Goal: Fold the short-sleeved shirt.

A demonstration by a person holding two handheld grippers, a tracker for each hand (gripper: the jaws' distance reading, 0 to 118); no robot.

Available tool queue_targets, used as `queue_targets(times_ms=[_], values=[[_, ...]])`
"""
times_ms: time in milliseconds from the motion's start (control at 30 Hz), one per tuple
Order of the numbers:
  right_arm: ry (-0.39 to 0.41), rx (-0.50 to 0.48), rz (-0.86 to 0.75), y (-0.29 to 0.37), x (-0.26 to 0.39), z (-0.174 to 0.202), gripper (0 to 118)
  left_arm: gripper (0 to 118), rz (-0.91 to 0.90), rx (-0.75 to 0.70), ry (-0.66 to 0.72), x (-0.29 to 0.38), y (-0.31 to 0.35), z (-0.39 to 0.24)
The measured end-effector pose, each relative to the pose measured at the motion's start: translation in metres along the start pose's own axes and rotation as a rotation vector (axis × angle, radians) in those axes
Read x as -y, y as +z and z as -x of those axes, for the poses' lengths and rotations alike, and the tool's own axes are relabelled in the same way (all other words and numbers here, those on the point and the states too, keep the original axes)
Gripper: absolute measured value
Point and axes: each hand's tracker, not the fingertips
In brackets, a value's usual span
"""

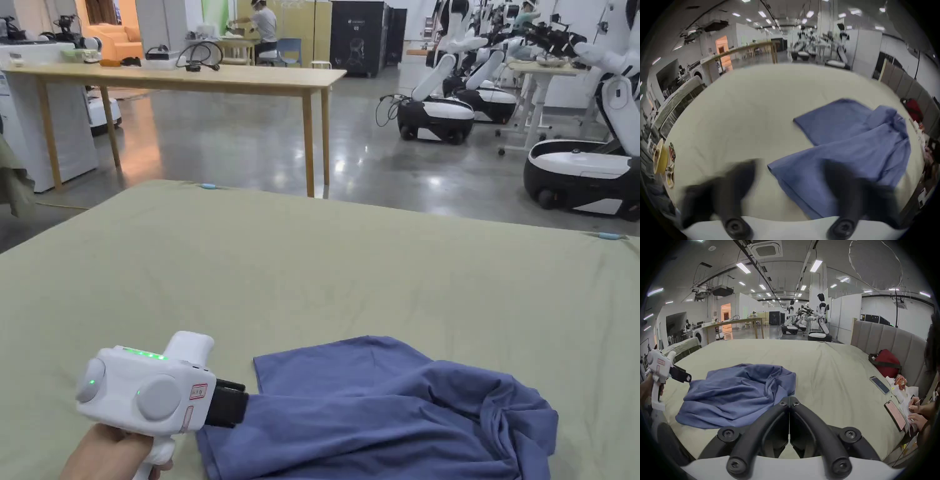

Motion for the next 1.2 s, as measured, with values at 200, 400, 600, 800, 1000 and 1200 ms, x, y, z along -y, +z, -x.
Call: queue_targets(times_ms=[200, 400, 600, 800, 1000, 1200], values=[[-0.008, 0.015, 0.052, -0.024, 0.005, -0.007, 1, 109, 0.105, 0.002, -0.026, -0.009, -0.049, -0.004], [0.0, 0.018, 0.091, -0.049, 0.001, -0.016, 1, 0, 0.002, 0.032, -0.054, -0.003, -0.014, -0.018], [0.016, -0.018, 0.109, -0.113, -0.047, -0.035, 2, 0, 0.011, 0.035, -0.075, 0.012, -0.004, -0.034], [0.013, -0.15, 0.286, -0.21, -0.091, -0.051, 88, 0, 0.023, 0.05, -0.052, 0.016, -0.01, -0.032], [0.105, -0.133, 0.449, -0.26, -0.061, -0.035, 92, 0, 0.014, 0.053, -0.049, 0.021, -0.013, -0.028], [0.131, -0.135, 0.451, -0.265, -0.042, -0.024, 5, 0, 0.023, 0.045, -0.034, 0.019, -0.016, -0.023]])
